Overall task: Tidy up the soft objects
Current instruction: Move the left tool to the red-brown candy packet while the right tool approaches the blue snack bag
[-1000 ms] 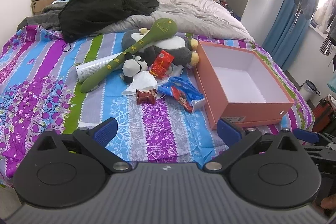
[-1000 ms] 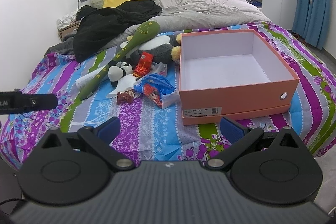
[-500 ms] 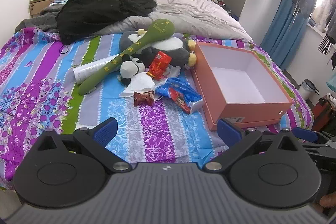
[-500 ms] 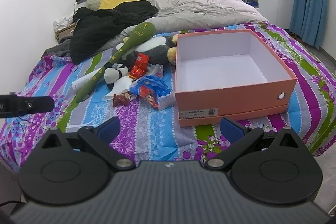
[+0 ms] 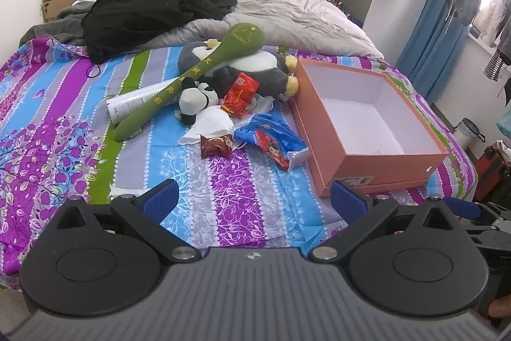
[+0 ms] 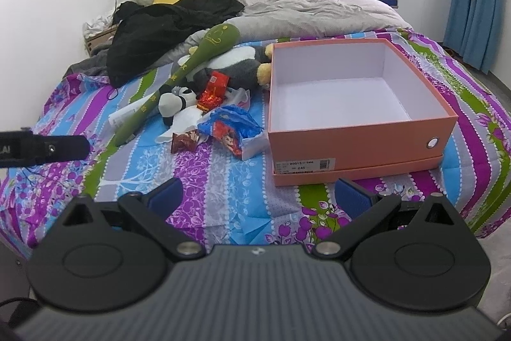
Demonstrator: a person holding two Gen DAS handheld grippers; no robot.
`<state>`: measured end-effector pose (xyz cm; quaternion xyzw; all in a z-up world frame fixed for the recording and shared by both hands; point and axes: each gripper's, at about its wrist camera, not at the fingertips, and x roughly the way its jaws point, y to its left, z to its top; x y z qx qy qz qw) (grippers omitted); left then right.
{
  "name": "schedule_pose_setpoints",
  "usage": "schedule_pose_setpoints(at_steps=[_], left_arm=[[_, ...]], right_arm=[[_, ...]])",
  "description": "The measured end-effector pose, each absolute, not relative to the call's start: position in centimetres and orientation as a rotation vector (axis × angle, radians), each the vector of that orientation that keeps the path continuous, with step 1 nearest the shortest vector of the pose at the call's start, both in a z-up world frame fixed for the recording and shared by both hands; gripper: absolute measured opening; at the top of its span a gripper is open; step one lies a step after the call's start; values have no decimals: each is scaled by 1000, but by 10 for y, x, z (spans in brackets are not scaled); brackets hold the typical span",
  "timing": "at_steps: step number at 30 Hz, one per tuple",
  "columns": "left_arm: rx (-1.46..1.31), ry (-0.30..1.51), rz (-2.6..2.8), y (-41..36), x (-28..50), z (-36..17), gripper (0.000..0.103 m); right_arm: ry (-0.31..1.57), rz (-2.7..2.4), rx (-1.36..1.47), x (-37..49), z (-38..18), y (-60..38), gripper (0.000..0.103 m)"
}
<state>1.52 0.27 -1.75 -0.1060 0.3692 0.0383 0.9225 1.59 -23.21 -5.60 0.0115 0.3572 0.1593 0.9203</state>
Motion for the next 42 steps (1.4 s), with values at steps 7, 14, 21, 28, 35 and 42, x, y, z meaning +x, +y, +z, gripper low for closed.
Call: schedule_pose_setpoints(at_steps=[7,14,21,28,35,42], left_arm=[[-219,797,88,13,35,-35,102],[-226,829,87,23,62,-54,102],[-210,846,92,33,89,-67,102],[-199,886,101,51,112,-84,102],[-189,902,117,67,133,-101,102],[-206,888,96,74,149,-112,101]], right_arm=[[744,315,38,29,-69,-230,103],[759,339,33,45,-87,-221,103],[751,344,8,62,-98,-201,102],[726,355,-33,78,-108,-184,102],[702,365,-62,89,-121,-168,102],[700,378,-99,99,-131,-154,78]])
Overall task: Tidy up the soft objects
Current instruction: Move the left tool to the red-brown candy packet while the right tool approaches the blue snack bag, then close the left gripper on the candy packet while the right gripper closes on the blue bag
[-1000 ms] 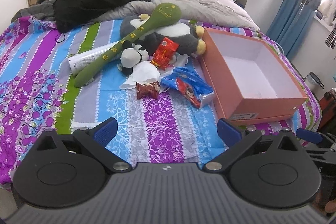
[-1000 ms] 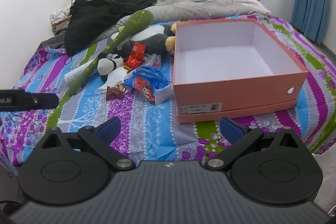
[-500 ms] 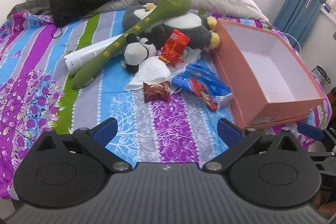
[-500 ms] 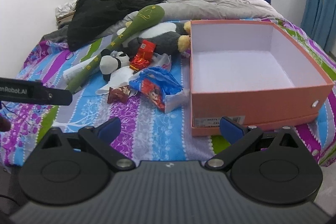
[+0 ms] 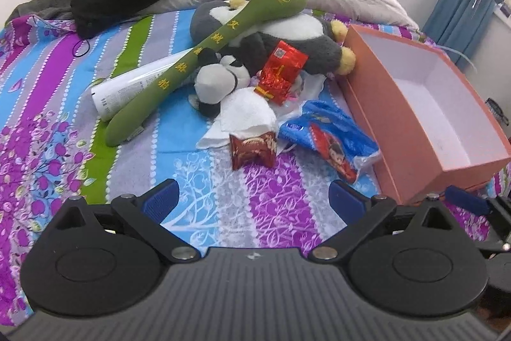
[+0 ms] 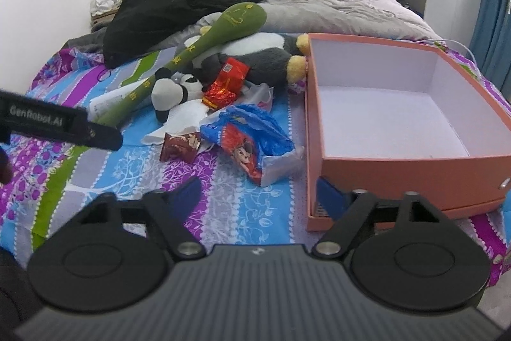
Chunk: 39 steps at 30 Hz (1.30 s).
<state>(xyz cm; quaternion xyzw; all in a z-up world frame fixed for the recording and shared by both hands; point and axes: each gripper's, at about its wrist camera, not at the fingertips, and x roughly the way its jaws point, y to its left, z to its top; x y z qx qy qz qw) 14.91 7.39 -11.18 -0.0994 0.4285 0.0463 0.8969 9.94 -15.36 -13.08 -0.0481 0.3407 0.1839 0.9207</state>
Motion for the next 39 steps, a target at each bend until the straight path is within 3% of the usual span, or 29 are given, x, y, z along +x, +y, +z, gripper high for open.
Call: schedule_pose_setpoints(at_steps=[11,24,31,37,39], left_arm=[[-259,870,107,90,177,-135,100],[-363,921,84,117,224,-187,84],[-421,946,50,115,246,-214,84],[-428,955,39,111,257,-227,76],[-422,962,47,111,260,-231,67]], right_arm=[[665,405,-236,114,-147,-120,79],[660,466,-428,162,-187,-76,76],[638,517,-524,173,-206,-65,74],[606,530,-589,183,-219,-55,67],[599,531,-617,185,-223,-52,67]])
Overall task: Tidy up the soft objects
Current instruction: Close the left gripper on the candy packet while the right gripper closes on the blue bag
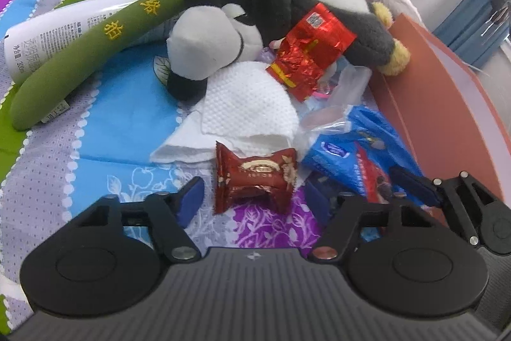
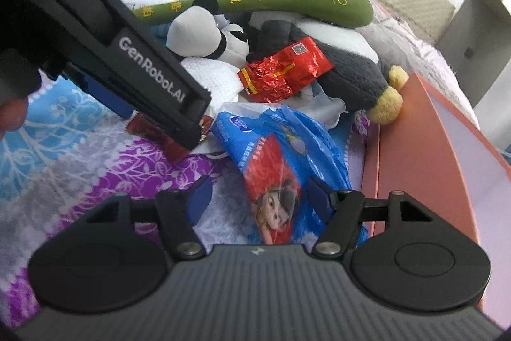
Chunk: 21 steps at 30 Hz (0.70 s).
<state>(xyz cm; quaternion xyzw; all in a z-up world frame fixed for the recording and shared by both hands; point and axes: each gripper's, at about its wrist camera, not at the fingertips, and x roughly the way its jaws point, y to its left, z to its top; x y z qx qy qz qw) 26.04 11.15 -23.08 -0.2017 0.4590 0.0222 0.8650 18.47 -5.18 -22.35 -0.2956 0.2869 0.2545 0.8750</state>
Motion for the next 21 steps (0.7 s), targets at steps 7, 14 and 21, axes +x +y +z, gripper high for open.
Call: schedule_pose_setpoints(at_steps=[7,14,21], left_arm=[[-422,941,37,112,262,-233,47],[-443,913,41,109,244,-227,42],[-424,910,40,104,213,-215,42]], right_arm=[[602,486,-645,187,-228,-49,35],[591,465,-647,175,-212,-58,15],[595,451,-628,149,-200,-68,13]])
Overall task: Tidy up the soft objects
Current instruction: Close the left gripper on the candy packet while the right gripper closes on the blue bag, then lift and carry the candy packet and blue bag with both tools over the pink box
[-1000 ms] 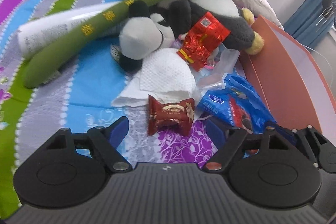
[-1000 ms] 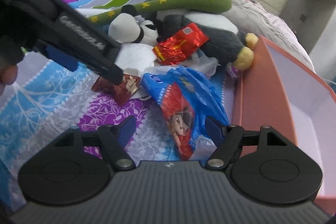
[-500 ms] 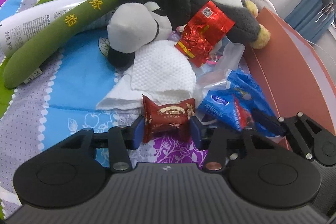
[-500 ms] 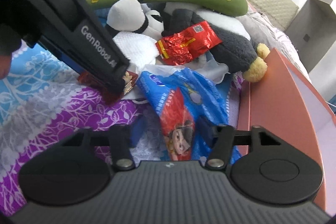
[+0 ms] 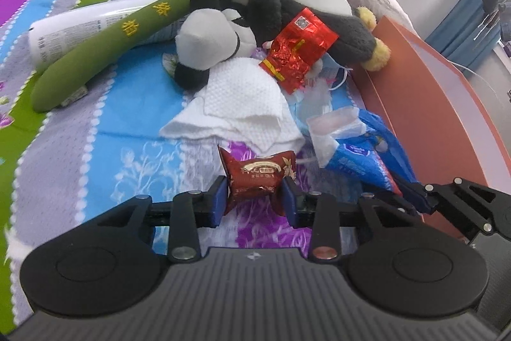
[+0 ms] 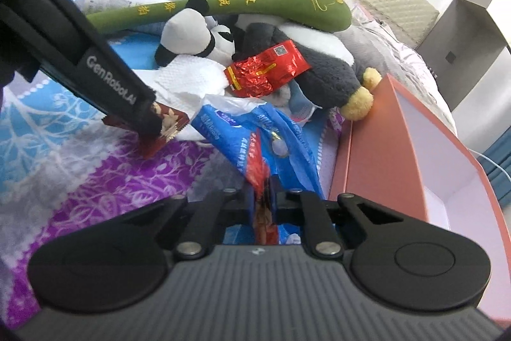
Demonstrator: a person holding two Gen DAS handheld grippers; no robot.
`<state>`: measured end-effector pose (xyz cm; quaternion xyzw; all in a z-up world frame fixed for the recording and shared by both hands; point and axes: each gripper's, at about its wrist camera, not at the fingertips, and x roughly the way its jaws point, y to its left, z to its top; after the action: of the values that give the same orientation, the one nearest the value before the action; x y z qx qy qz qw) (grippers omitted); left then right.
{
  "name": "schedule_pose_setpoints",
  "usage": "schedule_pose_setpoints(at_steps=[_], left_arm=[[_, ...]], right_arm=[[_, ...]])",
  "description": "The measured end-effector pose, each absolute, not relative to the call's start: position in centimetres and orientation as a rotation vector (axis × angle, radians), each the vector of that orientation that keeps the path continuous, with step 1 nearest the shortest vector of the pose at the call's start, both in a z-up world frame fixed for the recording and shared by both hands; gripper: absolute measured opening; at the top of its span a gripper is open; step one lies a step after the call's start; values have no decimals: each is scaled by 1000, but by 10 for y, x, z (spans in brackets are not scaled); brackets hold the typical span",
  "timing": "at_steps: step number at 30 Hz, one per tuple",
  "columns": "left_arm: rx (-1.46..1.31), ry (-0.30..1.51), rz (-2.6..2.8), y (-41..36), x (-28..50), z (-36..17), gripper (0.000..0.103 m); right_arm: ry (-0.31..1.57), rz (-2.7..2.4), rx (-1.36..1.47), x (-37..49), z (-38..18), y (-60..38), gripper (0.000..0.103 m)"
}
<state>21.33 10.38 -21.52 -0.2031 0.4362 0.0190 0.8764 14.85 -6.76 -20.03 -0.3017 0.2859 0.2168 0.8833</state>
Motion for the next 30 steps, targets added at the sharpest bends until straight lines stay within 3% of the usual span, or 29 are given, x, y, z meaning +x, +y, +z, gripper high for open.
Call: schedule_pose_setpoints(at_steps=[17,30], left_arm=[[-410,877,64,96,151,-171,42],[-415,928,41,95,134,-177,34]], right_arm=[[721,465,-216,122,-163,-113,13],[754,400,-123,119,-160,-131,13]])
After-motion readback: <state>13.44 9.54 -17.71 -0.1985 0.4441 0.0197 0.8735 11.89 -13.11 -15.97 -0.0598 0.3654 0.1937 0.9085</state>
